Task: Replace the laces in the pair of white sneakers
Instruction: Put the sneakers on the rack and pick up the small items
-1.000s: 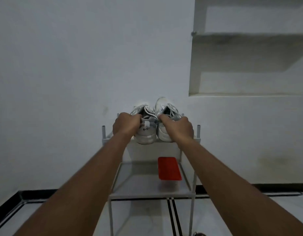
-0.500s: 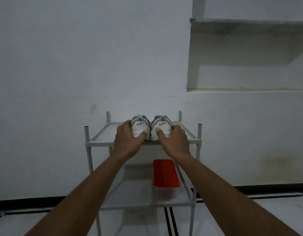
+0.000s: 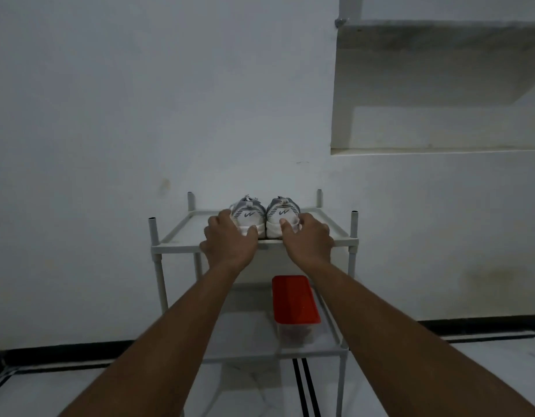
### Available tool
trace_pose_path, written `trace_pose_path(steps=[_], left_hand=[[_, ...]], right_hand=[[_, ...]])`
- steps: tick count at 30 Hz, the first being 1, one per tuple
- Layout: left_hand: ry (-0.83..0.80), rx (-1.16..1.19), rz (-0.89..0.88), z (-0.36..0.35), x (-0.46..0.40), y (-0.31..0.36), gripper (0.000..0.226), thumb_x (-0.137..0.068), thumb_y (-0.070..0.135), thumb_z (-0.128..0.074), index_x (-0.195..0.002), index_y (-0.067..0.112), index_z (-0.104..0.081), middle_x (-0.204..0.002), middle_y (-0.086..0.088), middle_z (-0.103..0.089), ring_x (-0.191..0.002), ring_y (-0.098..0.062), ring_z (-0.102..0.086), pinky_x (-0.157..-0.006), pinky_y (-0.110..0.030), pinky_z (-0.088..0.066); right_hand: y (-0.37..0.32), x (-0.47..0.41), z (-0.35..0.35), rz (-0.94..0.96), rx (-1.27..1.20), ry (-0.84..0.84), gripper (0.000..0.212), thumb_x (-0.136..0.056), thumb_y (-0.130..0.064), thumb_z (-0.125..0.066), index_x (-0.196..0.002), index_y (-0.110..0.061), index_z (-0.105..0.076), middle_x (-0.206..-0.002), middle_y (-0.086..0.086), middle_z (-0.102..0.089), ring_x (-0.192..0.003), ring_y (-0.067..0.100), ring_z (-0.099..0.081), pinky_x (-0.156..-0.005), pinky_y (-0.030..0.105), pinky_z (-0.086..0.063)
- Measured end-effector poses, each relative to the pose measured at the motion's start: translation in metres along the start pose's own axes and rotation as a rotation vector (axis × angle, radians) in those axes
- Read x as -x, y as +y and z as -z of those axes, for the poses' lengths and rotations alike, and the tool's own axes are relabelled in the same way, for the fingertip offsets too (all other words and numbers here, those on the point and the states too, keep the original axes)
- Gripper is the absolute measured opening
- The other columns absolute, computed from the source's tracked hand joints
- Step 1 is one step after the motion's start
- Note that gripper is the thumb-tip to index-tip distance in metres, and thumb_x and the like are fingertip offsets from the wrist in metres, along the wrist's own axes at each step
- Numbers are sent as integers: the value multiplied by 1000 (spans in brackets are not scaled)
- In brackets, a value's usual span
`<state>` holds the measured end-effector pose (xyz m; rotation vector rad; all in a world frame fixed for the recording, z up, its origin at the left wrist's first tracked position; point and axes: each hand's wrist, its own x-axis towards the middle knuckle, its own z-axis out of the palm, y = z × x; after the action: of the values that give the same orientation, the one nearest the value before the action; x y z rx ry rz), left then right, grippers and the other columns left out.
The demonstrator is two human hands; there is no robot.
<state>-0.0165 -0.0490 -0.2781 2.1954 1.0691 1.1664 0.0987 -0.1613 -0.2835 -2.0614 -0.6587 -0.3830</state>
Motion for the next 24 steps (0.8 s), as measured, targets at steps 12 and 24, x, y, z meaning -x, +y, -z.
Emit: trace_pose_path(steps=[12, 24], left_hand=[[-462, 779, 217, 30, 163, -8, 13, -101, 16, -68, -110, 11, -74, -106, -8, -79, -97, -21, -77, -75, -29, -61], [-972, 366, 714, -212, 356, -175, 14, -97, 13, -62, -97, 6, -75, -96, -16, -78, -74, -26, -74, -78, -43, -64]], right_hand=[[22, 164, 56, -207, -618, -166, 17, -98, -20, -73, -83, -13, -74, -80, 0, -75, -71, 2, -71, -66, 21, -58], [324, 296, -51, -647, 5, -364, 21, -95, -23, -66, -93, -8, -81, -94, 10, -78, -91, 29, -70, -86, 33, -52]])
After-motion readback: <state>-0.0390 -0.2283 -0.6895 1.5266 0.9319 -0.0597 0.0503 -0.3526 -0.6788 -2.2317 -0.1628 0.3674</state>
